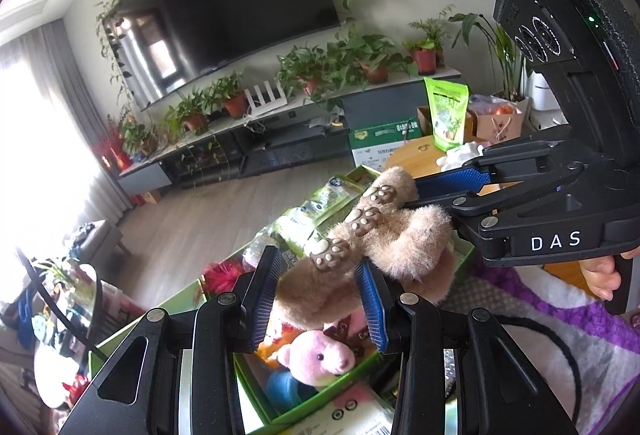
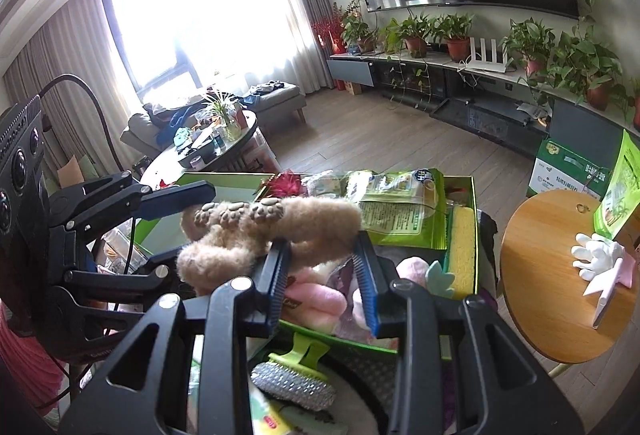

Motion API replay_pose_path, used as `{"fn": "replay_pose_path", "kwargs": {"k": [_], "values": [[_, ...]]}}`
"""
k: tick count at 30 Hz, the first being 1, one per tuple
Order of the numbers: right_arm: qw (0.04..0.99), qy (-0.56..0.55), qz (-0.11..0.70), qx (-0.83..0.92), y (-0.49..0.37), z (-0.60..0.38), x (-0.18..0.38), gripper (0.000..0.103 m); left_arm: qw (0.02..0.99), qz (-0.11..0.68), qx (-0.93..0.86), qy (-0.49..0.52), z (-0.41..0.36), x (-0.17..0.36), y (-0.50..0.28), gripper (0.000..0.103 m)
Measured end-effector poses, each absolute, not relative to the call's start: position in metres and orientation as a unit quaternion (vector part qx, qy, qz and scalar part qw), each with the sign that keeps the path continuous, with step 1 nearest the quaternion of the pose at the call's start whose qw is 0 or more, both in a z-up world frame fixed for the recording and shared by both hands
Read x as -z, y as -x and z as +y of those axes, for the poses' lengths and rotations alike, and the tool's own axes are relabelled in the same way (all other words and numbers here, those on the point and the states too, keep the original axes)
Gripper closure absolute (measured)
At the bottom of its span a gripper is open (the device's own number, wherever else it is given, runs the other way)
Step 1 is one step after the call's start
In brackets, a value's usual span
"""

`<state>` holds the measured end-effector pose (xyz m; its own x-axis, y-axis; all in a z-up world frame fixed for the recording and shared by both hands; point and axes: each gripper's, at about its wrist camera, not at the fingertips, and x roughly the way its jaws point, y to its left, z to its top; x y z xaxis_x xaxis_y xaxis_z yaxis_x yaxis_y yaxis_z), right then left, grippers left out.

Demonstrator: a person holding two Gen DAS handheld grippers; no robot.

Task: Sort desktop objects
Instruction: 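Carry the plush paw toy with both tools over the green box, then lower the paw toy into the green box and open both tools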

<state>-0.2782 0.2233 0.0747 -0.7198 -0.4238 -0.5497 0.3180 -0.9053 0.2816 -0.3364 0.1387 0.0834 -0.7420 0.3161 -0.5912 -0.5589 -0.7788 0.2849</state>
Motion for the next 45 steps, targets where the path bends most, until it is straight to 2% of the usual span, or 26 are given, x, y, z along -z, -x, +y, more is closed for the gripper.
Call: {"fn": "replay_pose_path", "kwargs": {"k": [33, 45], "values": [[0.170, -0.348, -0.083, 0.918, 0.326, 0.236, -0.035, 0.070, 0.250, 0.248, -0.886, 0.301, 0.160, -0.042, 0.388, 0.063], [0.156, -0.354, -0.070, 0.919, 0.325, 0.233, -0.031, 0.070, 0.227, 0.298, -0.871, 0.317, 0.175, -0.012, 0.395, 0.063]]}}
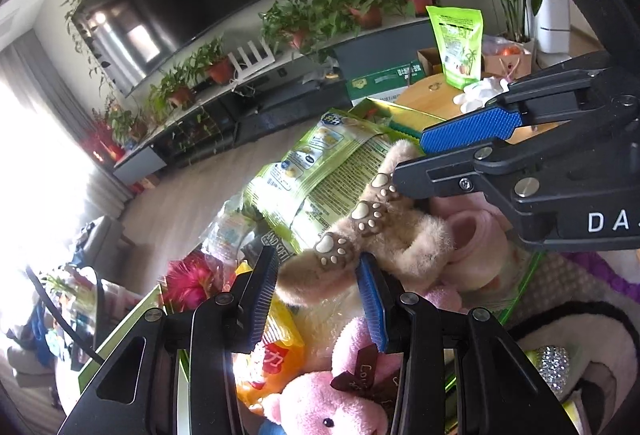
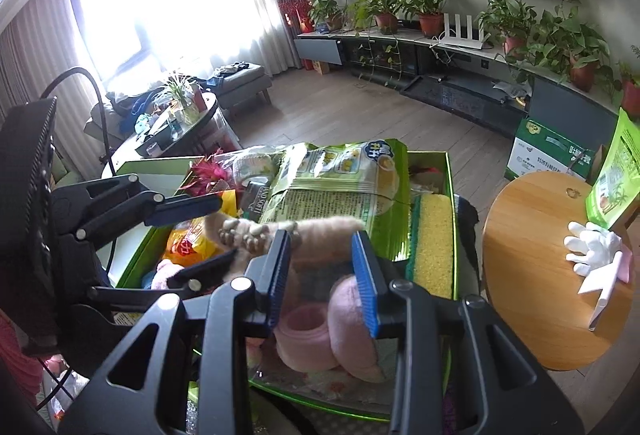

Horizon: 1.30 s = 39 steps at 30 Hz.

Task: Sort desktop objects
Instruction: 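Lower the paw toy into the green box and open both tools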

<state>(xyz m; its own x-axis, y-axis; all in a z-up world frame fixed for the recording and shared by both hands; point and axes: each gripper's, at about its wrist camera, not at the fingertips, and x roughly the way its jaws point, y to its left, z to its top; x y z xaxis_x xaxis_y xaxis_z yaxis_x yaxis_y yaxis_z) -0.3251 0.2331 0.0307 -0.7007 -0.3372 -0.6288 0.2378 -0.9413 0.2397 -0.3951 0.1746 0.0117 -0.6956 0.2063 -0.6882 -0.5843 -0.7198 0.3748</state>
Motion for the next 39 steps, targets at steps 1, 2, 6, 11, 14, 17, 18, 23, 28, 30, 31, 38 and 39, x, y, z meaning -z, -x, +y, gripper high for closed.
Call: {"fn": "replay_pose_path", "kwargs": {"k": [1, 2, 6, 11, 14, 17, 18, 23, 28, 30, 31, 38, 39], "values": [[0.159, -0.353, -0.071, 0.919, 0.324, 0.233, -0.031, 0.070, 0.229, 0.297, -0.870, 0.320, 0.174, -0.012, 0.395, 0.063], [0.161, -0.353, -0.071, 0.919, 0.323, 0.233, -0.031, 0.070, 0.230, 0.295, -0.870, 0.322, 0.173, -0.012, 0.395, 0.063], [0.160, -0.351, -0.062, 0.920, 0.324, 0.228, -0.034, 0.070, 0.242, 0.282, -0.869, 0.326, 0.166, -0.019, 0.390, 0.063], [0.161, -0.358, -0.046, 0.918, 0.324, 0.220, -0.030, 0.070, 0.241, 0.268, -0.871, 0.333, 0.156, -0.025, 0.388, 0.063], [0.155, -0.362, -0.020, 0.919, 0.321, 0.212, -0.026, 0.070, 0.233, 0.261, -0.876, 0.333, 0.148, -0.031, 0.387, 0.063], [0.147, -0.365, 0.005, 0.919, 0.321, 0.207, -0.024, 0.070, 0.222, 0.259, -0.879, 0.333, 0.144, -0.034, 0.386, 0.063], [0.143, -0.366, 0.014, 0.919, 0.321, 0.206, -0.023, 0.070, 0.220, 0.257, -0.880, 0.333, 0.144, -0.036, 0.386, 0.063], [0.146, -0.370, 0.001, 0.917, 0.319, 0.210, -0.026, 0.070, 0.220, 0.252, -0.882, 0.333, 0.142, -0.040, 0.381, 0.063], [0.153, -0.343, -0.009, 0.927, 0.300, 0.208, -0.047, 0.070, 0.227, 0.239, -0.890, 0.315, 0.139, -0.056, 0.368, 0.062], [0.154, -0.340, -0.004, 0.928, 0.293, 0.206, -0.054, 0.070, 0.225, 0.234, -0.894, 0.308, 0.138, -0.064, 0.362, 0.063], [0.154, -0.338, -0.002, 0.928, 0.289, 0.205, -0.059, 0.070, 0.225, 0.233, -0.895, 0.306, 0.137, -0.067, 0.360, 0.063], [0.163, -0.300, 0.015, 0.940, 0.251, 0.191, -0.099, 0.069, 0.217, 0.210, -0.912, 0.277, 0.123, -0.104, 0.326, 0.055], [0.164, -0.293, 0.017, 0.942, 0.245, 0.189, -0.106, 0.066, 0.215, 0.207, -0.916, 0.269, 0.121, -0.111, 0.319, 0.050]]}}
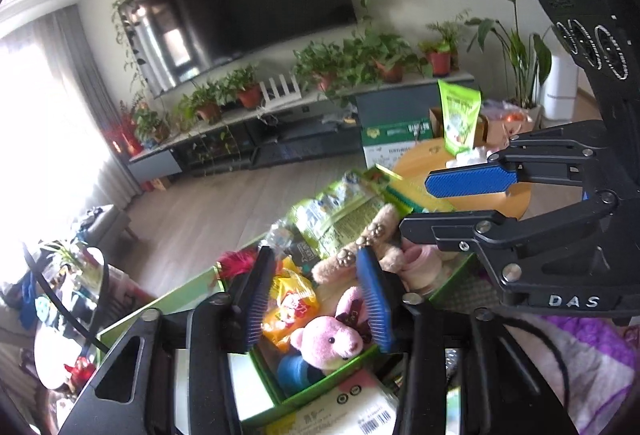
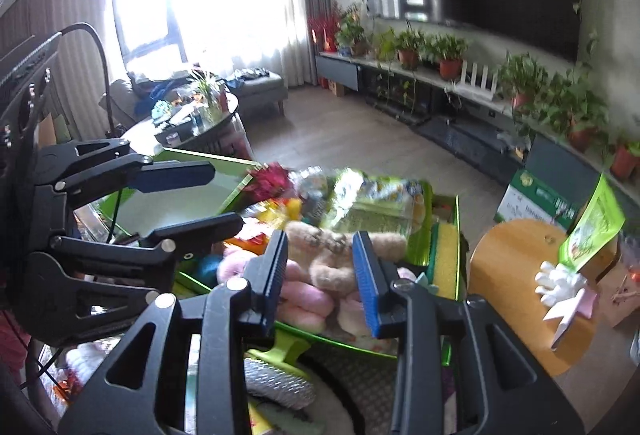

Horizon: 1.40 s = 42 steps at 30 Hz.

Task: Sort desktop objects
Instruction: 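Lower the paw toy into the green box and open both tools, then withdraw both tools from the green box toward the pile on the rug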

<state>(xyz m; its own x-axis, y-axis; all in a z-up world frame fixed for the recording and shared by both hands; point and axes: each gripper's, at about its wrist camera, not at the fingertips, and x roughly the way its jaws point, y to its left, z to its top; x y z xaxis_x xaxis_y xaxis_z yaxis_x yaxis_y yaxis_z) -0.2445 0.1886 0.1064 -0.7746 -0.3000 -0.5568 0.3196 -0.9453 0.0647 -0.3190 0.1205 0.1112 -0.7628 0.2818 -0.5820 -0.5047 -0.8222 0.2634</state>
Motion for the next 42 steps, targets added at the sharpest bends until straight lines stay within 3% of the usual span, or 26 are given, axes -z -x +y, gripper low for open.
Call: {"fn": "replay_pose_path", "kwargs": {"k": [2, 14, 27, 31, 34, 42], "values": [[0.165, -0.279, 0.020, 0.946, 0.232, 0.186, -0.119, 0.064, 0.205, 0.203, -0.924, 0.252, 0.116, -0.121, 0.307, 0.044], [0.181, -0.262, 0.026, 0.947, 0.167, 0.166, -0.153, 0.060, 0.204, 0.176, -0.933, 0.240, 0.092, -0.147, 0.249, 0.044], [0.222, -0.277, 0.024, 0.935, 0.109, 0.139, -0.135, 0.058, 0.195, 0.170, -0.938, 0.233, 0.068, -0.133, 0.186, 0.043], [0.231, -0.279, 0.027, 0.932, 0.095, 0.130, -0.131, 0.058, 0.191, 0.164, -0.942, 0.223, 0.057, -0.128, 0.167, 0.035], [0.235, -0.279, 0.029, 0.931, 0.086, 0.123, -0.129, 0.058, 0.190, 0.169, -0.942, 0.220, 0.052, -0.127, 0.156, 0.035], [0.237, -0.253, 0.024, 0.938, 0.069, 0.118, -0.159, 0.055, 0.159, 0.167, -0.955, 0.187, 0.038, -0.159, 0.143, 0.035]]}}
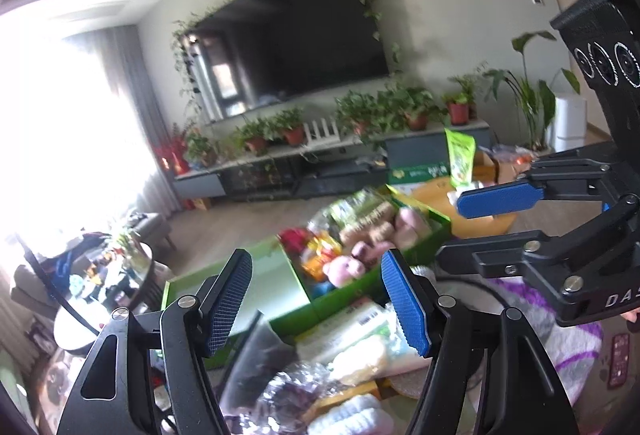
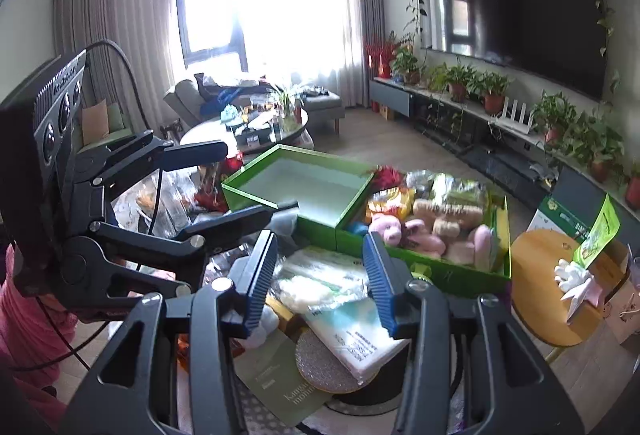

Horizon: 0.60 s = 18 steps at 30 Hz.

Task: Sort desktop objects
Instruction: 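Withdraw both tools from the green box toward the pile on the rug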

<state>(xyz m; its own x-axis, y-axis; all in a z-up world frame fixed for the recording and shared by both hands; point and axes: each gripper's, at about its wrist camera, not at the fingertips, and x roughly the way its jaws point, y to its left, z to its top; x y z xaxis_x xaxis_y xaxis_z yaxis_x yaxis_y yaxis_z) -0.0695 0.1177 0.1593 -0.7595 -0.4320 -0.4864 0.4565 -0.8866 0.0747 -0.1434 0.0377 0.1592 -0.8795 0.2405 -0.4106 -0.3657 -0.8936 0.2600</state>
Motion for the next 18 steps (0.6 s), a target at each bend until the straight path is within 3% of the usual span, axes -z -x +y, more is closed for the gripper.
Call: {"fn": "replay_pose_path", "kwargs": {"k": [8, 18], "values": [[0.238, -0.221, 0.022, 0.945, 0.051, 0.116, -0.195, 0.052, 0.148, 0.144, -0.964, 0.167, 0.024, -0.181, 0.128, 0.034], [0.258, -0.249, 0.041, 0.933, 0.031, 0.088, -0.170, 0.050, 0.141, 0.140, -0.959, 0.202, 0.002, -0.149, 0.112, 0.034]]}}
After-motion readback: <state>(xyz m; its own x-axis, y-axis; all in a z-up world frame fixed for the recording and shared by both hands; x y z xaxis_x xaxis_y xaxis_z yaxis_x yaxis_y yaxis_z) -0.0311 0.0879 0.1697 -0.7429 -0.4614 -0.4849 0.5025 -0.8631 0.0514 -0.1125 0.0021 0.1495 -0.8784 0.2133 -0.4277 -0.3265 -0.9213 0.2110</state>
